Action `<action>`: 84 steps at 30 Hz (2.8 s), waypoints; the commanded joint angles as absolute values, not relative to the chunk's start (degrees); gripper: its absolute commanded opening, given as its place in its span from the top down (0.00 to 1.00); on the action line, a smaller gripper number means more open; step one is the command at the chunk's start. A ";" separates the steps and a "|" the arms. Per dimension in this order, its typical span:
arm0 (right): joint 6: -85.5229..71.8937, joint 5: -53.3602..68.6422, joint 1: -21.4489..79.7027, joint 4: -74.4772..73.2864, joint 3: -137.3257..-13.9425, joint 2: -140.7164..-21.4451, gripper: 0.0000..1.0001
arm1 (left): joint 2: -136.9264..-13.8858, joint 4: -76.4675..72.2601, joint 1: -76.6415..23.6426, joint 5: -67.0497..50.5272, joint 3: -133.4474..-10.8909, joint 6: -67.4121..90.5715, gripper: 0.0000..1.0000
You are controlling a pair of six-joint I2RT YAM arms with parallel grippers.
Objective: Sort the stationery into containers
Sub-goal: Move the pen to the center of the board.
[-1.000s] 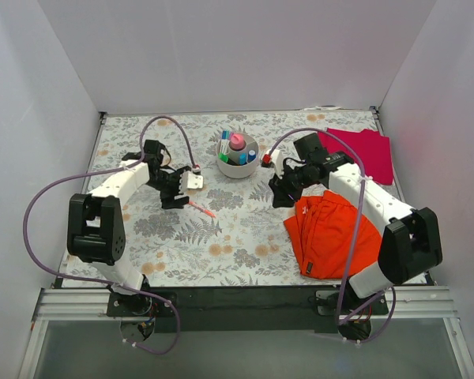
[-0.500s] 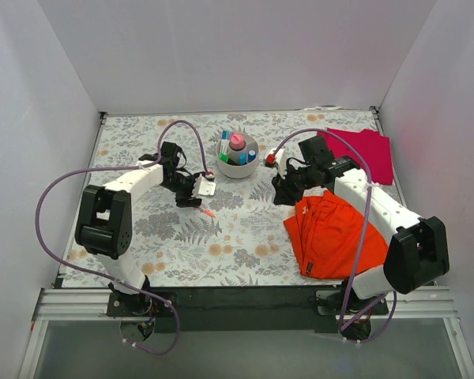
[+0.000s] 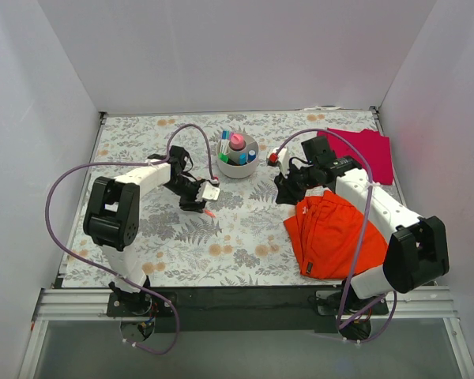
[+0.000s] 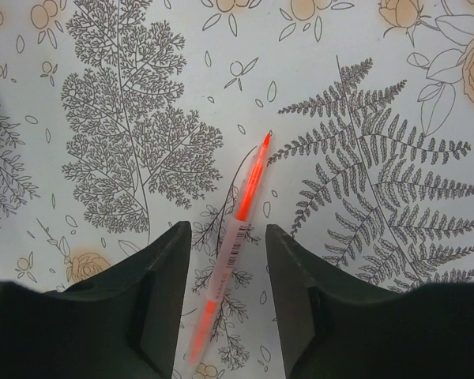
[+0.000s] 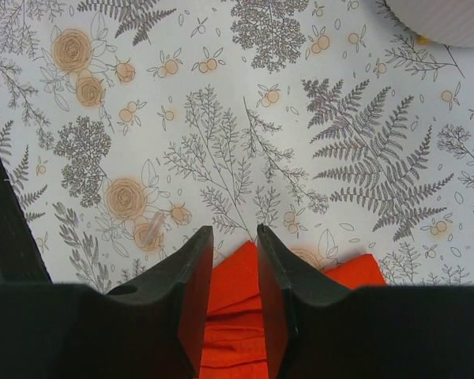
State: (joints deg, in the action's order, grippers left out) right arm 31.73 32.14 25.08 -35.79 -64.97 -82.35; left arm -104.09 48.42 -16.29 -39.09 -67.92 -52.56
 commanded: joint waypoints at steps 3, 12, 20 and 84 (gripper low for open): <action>31.64 33.66 24.08 -34.28 -65.57 -83.14 0.62 | -105.64 47.99 -17.14 -38.76 -67.33 -53.26 0.61; 31.55 34.01 23.73 -34.37 -65.04 -83.41 0.63 | -109.16 44.83 -17.14 -35.16 -65.57 -49.49 0.74; 28.14 37.51 23.73 -34.54 -58.64 -79.73 0.66 | -109.25 46.66 -20.21 -34.28 -65.47 -40.88 0.99; -9.92 8.79 44.47 -12.74 -32.79 -80.24 0.62 | -101.17 21.89 -26.63 -32.96 -51.77 -4.30 1.00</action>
